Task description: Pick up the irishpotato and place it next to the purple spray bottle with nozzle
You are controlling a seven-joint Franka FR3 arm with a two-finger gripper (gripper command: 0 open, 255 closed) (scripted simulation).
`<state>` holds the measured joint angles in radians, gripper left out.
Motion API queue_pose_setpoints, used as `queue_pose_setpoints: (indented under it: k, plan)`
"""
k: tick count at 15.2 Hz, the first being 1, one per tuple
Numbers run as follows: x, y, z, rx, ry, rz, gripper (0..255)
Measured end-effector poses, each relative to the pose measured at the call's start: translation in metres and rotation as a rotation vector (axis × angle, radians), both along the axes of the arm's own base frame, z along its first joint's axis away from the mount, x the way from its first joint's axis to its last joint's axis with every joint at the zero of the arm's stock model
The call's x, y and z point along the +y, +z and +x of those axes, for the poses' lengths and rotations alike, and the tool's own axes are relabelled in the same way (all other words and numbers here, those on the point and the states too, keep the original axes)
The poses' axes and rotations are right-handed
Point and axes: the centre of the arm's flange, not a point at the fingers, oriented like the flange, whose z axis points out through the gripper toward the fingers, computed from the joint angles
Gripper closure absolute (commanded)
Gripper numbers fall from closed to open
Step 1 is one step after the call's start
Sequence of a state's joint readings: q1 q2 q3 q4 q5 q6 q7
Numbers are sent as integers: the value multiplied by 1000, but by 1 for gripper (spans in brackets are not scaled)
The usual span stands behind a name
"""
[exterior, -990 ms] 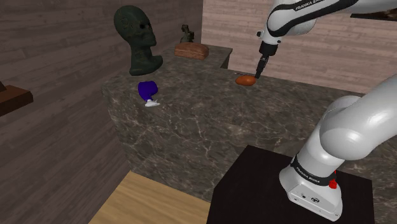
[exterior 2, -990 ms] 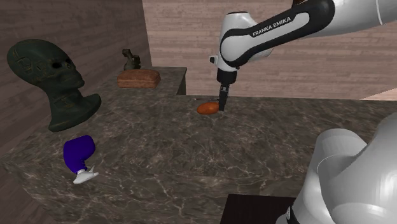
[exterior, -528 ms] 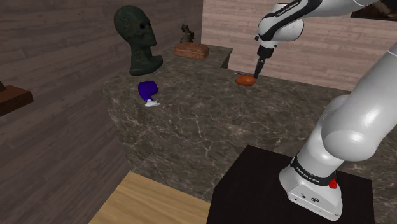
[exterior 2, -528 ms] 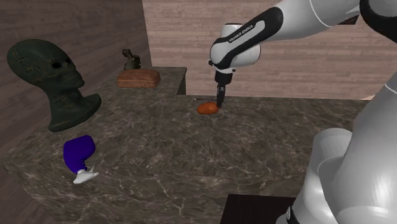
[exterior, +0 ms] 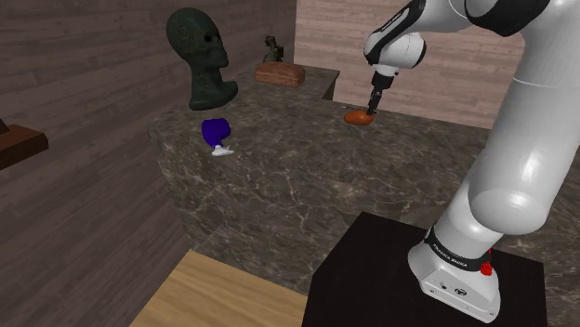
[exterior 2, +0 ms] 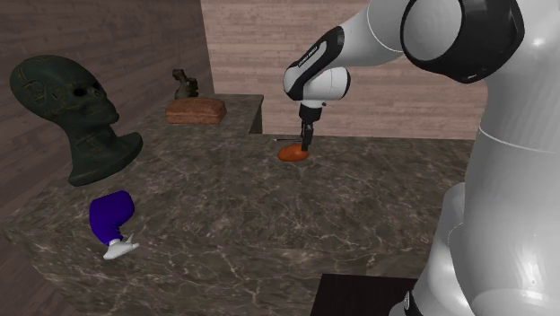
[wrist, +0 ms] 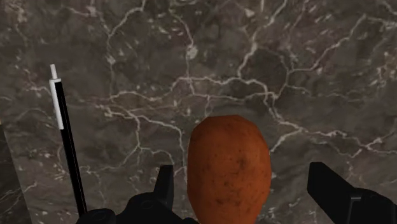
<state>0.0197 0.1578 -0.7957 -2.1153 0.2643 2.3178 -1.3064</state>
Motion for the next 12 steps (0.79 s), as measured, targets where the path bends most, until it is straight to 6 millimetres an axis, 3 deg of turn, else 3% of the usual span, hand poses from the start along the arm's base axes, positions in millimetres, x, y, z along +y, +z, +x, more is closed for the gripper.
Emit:
queue_pose_setpoints:
  k: [5, 11, 12]
  plan:
    - [-1, -26, 4, -1, 2, 0, 0]
    - [-2, -29, 3, -1, 1, 0, 0]
    - [-2, -29, 3, -1, 1, 0, 255]
